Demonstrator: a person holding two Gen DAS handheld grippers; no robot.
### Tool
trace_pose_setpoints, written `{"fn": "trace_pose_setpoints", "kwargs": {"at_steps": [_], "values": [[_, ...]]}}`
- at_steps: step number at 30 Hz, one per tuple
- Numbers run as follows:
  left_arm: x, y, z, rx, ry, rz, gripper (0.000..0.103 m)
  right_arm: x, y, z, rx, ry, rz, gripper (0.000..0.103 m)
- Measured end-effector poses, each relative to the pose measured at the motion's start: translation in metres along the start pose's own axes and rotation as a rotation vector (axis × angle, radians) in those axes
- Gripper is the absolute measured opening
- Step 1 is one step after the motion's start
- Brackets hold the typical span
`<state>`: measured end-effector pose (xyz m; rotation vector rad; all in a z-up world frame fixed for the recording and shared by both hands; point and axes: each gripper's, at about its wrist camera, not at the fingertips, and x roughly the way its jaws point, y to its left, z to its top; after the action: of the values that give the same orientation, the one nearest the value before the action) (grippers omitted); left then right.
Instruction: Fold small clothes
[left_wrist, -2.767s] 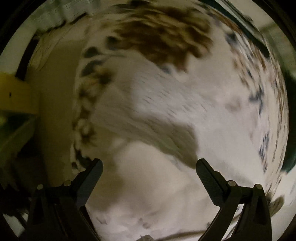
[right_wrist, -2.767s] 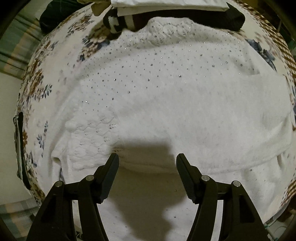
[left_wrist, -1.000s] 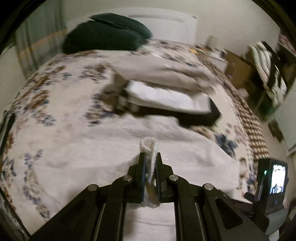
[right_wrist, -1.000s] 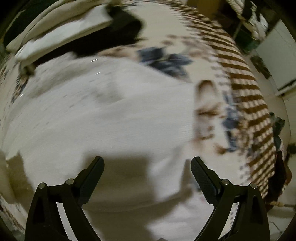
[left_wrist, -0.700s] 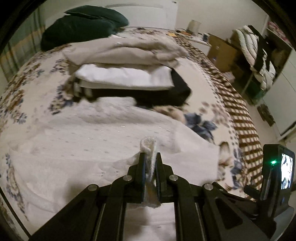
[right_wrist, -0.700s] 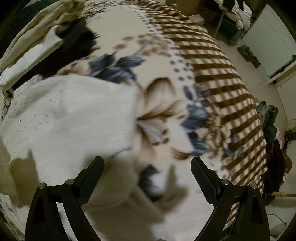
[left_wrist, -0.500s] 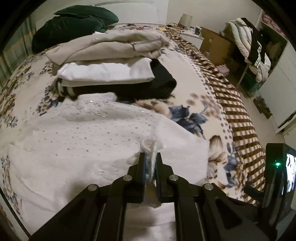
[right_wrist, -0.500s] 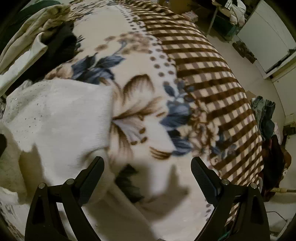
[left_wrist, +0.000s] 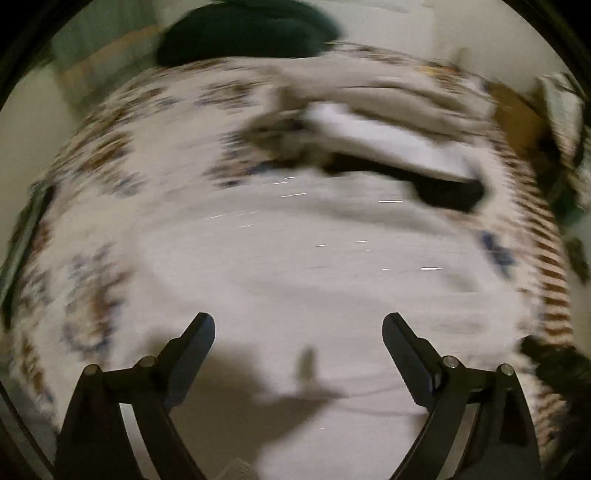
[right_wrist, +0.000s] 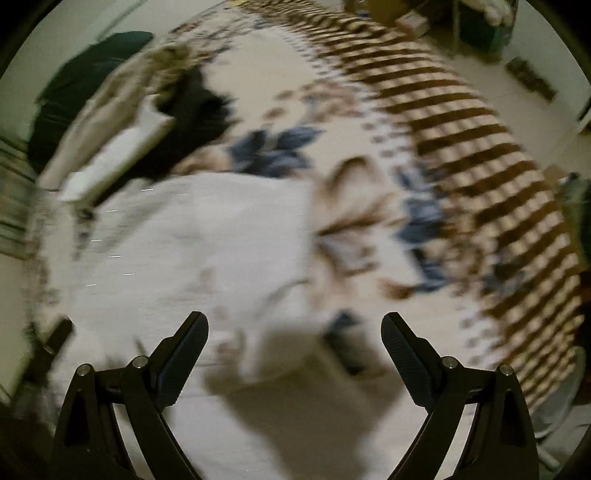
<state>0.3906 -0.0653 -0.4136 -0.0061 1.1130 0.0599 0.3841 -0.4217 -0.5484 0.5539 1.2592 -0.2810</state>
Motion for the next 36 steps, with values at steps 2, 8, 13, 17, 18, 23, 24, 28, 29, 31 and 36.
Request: {"fn": "trace_pose_setpoints", "kwargs": {"at_steps": [2,8,13,17,18,23,24,28,29,31,36], "values": [[0.008,0.037,-0.006,-0.054,0.021,0.077,0.093,0.011,0.018,-0.002,-0.007,0.028,0.062,0.097],[0.031,0.108,-0.027,-0.172,0.094,0.188,0.093,0.076,0.054,-0.004,-0.020,0.133,0.031,0.074],[0.034,0.139,-0.039,-0.225,0.106,0.224,0.093,0.077,0.079,-0.013,-0.127,0.041,-0.110,0.010],[0.039,0.150,-0.033,-0.244,0.108,0.217,0.093,0.039,0.090,-0.020,-0.223,-0.129,-0.227,0.002],[0.039,0.151,-0.030,-0.248,0.103,0.213,0.093,0.033,0.087,-0.019,-0.223,-0.148,-0.243,0.002],[0.042,0.154,-0.012,-0.267,0.076,0.189,0.093,0.022,0.051,0.000,-0.174,-0.160,-0.305,0.002],[0.043,0.155,-0.008,-0.271,0.072,0.184,0.093,0.021,0.041,0.004,-0.169,-0.154,-0.314,0.002],[0.055,0.155,0.006,-0.275,0.071,0.169,0.093,0.023,0.018,0.015,-0.171,-0.134,-0.336,0.002],[0.060,0.153,0.009,-0.271,0.074,0.167,0.093,0.025,0.015,0.014,-0.171,-0.121,-0.333,0.002],[0.071,0.149,0.015,-0.257,0.085,0.158,0.093,0.035,0.009,0.013,-0.168,-0.062,-0.295,0.002],[0.081,0.134,0.023,-0.176,0.093,0.124,0.093,0.052,-0.026,0.016,0.029,0.083,-0.161,0.018]]}}
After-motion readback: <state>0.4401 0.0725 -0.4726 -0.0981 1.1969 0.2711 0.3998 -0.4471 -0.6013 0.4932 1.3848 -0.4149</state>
